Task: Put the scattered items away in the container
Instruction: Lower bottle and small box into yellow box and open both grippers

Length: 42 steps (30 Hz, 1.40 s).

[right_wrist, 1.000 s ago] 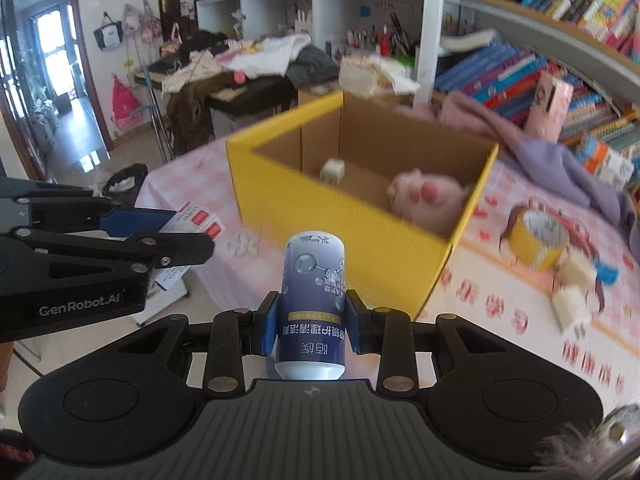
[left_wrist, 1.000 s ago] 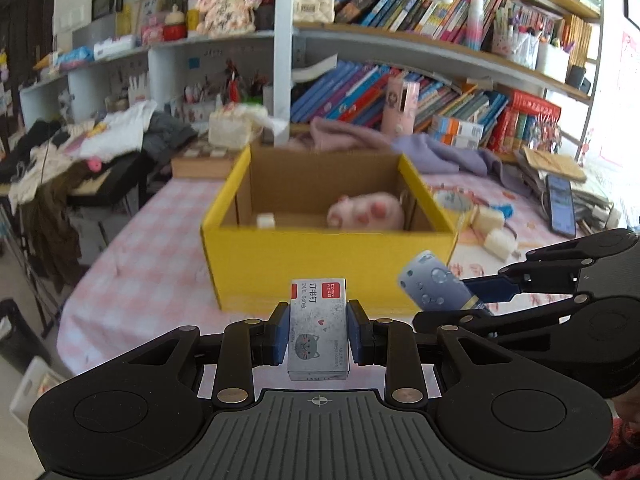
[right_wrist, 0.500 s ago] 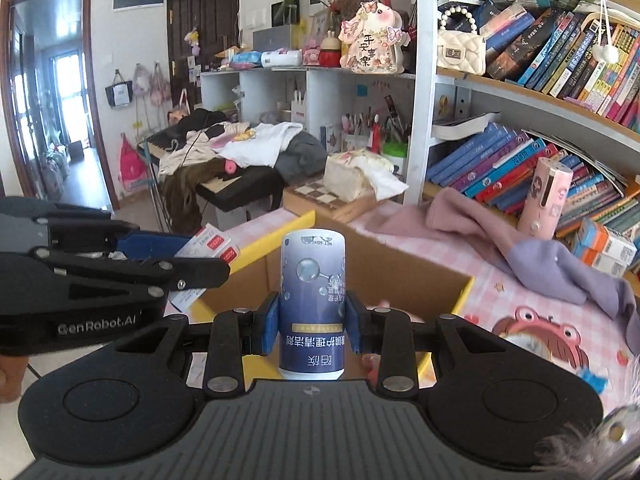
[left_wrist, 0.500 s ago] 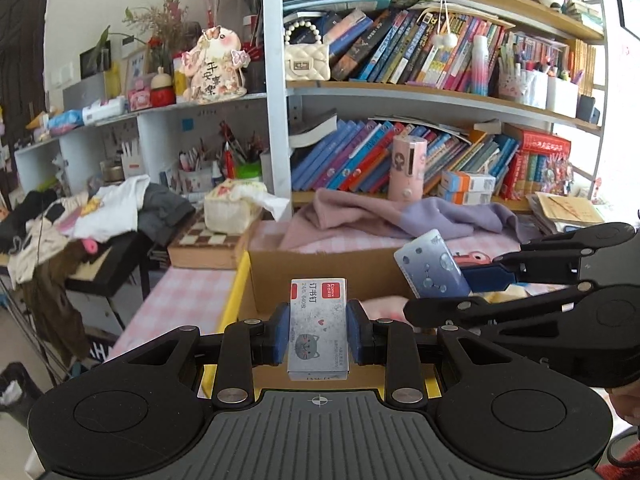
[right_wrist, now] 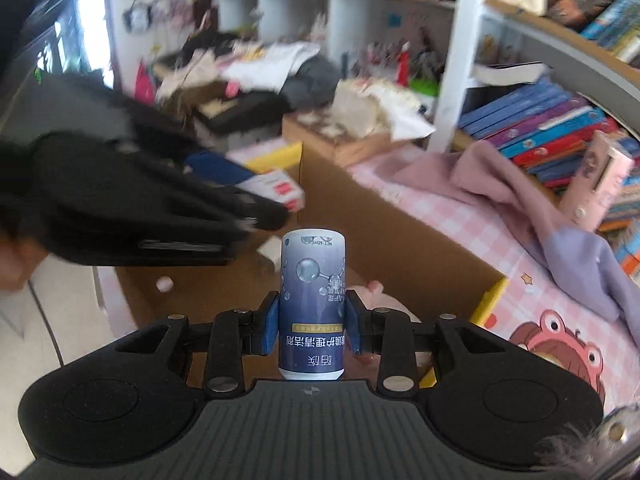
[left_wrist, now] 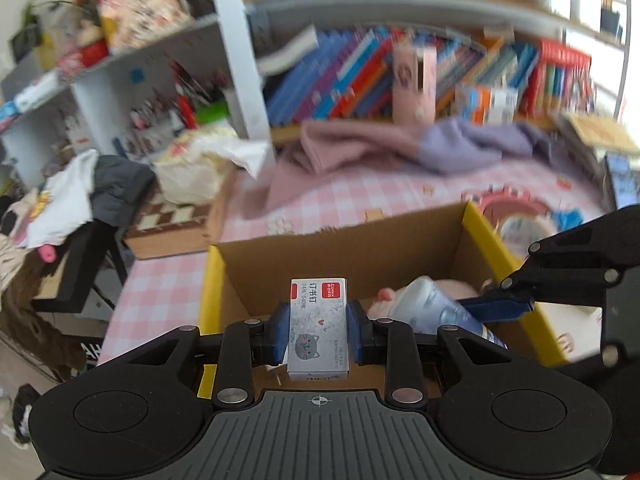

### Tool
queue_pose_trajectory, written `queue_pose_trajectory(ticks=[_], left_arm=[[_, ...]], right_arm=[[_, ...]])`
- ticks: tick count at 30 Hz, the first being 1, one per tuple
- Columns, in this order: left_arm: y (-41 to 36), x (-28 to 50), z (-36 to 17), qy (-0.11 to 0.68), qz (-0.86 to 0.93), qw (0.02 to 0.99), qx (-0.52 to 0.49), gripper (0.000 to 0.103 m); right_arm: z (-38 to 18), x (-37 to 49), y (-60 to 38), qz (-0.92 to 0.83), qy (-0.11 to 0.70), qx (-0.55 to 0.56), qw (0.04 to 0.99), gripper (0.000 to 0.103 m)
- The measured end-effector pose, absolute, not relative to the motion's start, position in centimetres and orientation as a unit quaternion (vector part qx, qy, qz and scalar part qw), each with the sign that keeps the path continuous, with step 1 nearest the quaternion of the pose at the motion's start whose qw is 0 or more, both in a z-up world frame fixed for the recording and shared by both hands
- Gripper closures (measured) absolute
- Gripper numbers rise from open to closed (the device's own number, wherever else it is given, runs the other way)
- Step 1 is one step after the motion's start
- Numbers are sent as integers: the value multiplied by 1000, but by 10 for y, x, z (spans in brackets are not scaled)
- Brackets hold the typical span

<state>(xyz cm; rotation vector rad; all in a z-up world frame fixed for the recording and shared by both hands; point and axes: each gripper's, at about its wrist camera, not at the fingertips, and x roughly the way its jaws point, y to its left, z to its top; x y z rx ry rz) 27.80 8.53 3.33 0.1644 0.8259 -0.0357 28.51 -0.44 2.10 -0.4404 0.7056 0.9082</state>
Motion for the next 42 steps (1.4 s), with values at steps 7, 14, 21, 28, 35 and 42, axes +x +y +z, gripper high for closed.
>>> queue_pose_trajectory(ticks=[7,14,21,28,35,42], left_arm=[[77,331,-4,468,-41,874,122,75],[73,354,-24,498,-55,854,141,76],[70,363,-36,516,-63,842,145,75],[74,362,-35,513,-64,846,132,72],[76,348,-12,476,-36,869,131,30],[83,312,30,416,-5,900,128,24]], right_arm=[[-12,299,18,443,360,-282,771,71],[-21,300,25,455,364,-306,753,71],[-31,299,24,457,372,-319,742,72],[-31,297,22,460,376,-317,739,72],[-23,297,14,463,370,-286,753,63],[7,289,-5,459,338,-241,785,55]])
